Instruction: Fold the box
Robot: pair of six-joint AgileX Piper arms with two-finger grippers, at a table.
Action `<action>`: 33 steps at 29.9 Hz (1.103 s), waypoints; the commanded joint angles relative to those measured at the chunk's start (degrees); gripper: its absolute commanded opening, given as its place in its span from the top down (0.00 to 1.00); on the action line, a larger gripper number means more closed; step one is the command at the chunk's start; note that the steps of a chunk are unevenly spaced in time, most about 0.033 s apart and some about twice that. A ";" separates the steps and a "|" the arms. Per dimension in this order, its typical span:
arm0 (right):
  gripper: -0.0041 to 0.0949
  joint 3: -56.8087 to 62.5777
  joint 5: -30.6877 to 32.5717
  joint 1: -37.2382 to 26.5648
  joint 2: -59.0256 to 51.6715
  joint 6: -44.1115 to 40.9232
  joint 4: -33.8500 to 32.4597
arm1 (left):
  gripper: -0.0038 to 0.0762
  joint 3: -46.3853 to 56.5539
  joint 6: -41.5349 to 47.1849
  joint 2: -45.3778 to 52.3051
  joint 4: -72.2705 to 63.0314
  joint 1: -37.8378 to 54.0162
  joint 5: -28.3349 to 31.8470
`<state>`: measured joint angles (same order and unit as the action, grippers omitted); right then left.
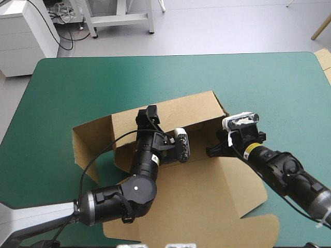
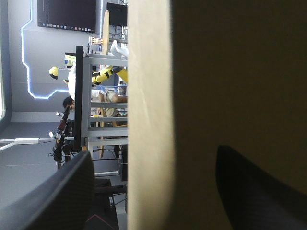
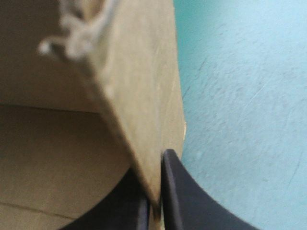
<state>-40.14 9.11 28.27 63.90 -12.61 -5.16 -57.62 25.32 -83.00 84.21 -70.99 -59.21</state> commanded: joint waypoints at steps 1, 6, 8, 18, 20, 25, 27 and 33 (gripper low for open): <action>0.97 -6.55 -5.18 -4.34 2.40 -1.17 0.63 | 0.31 -1.52 1.00 1.96 3.14 -0.65 -1.72; 0.97 -13.50 -2.94 -9.36 9.34 -0.12 0.38 | 0.31 -1.52 1.00 1.96 3.03 -0.65 -1.40; 0.97 -16.02 -2.49 -10.28 11.74 0.04 0.22 | 0.31 -1.52 1.00 1.96 3.02 -0.65 -1.12; 0.97 -23.76 -2.15 -11.10 20.32 0.04 -0.59 | 0.31 -1.52 1.00 1.96 2.89 -0.65 0.02; 0.97 -24.17 -2.38 -11.10 20.85 0.04 -0.59 | 0.36 -1.52 0.84 1.96 2.39 -0.65 0.44; 0.97 -24.47 -2.11 -11.10 21.07 0.04 -0.59 | 0.94 -1.52 -7.83 1.96 0.16 -0.53 1.29; 0.97 -24.47 -2.37 -11.10 21.07 0.04 -0.59 | 0.93 -2.94 -15.75 1.96 -2.96 0.07 2.66; 0.97 -24.47 -2.51 -11.10 21.07 0.04 -0.59 | 0.93 -20.67 -44.88 1.96 -44.81 11.36 1.67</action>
<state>-62.28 11.63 17.50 87.25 -12.17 -5.74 -68.08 -5.21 -83.25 57.99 -65.61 -54.62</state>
